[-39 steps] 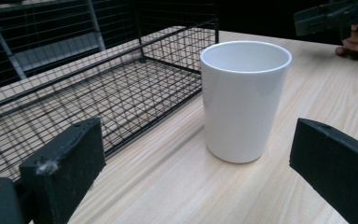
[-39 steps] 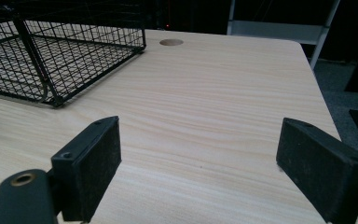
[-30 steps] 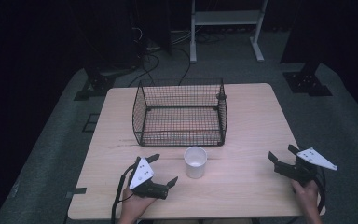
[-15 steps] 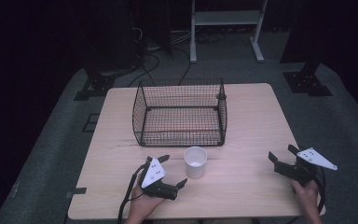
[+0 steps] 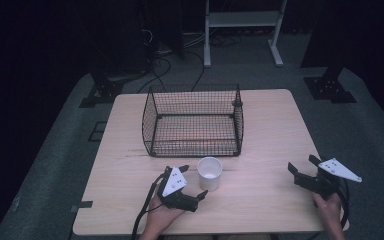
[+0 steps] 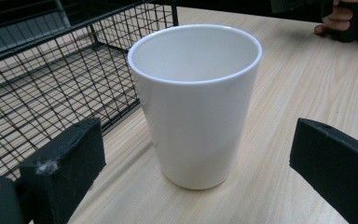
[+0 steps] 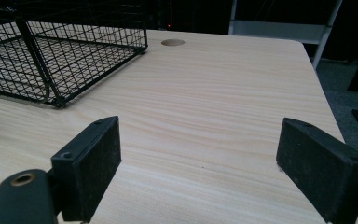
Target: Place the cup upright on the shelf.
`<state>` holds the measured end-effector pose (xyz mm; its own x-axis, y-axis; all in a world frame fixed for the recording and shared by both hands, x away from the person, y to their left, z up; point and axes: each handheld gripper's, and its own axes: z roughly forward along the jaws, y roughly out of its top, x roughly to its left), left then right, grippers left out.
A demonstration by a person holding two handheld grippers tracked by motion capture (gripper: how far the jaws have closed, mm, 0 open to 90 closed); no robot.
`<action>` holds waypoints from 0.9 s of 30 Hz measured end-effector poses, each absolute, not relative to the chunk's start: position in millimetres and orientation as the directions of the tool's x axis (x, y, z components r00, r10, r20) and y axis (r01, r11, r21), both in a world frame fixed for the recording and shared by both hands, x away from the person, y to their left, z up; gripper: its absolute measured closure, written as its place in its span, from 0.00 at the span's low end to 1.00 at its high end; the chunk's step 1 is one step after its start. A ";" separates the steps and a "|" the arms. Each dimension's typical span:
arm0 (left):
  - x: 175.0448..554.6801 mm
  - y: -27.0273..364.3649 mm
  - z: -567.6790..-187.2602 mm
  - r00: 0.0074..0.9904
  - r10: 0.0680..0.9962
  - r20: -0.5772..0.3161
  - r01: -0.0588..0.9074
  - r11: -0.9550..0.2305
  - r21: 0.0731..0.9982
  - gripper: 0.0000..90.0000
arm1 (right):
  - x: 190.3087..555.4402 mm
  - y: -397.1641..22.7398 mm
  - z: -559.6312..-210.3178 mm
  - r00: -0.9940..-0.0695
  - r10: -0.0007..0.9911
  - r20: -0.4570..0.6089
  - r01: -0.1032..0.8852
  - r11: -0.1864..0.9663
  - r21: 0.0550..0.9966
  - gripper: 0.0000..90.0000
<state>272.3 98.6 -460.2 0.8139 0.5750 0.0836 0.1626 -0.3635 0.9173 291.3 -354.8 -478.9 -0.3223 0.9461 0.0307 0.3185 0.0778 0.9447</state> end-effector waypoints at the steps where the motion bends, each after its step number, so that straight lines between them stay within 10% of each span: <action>1: 272.3 98.6 -460.2 0.814 0.575 0.084 0.163 -0.363 0.917 0.03 | 291.3 -354.9 -478.9 -0.322 0.946 0.031 0.319 0.078 0.945 0.14; 27: 296.5 70.6 -463.2 0.818 0.572 0.066 0.211 -0.404 0.890 0.03 | 291.2 -354.7 -478.9 -0.326 0.945 0.031 0.317 0.078 0.945 0.14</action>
<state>296.5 70.6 -463.2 0.8176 0.5720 0.0660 0.2108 -0.4039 0.8902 291.2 -354.7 -478.9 -0.3261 0.9448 0.0312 0.3171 0.0782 0.9452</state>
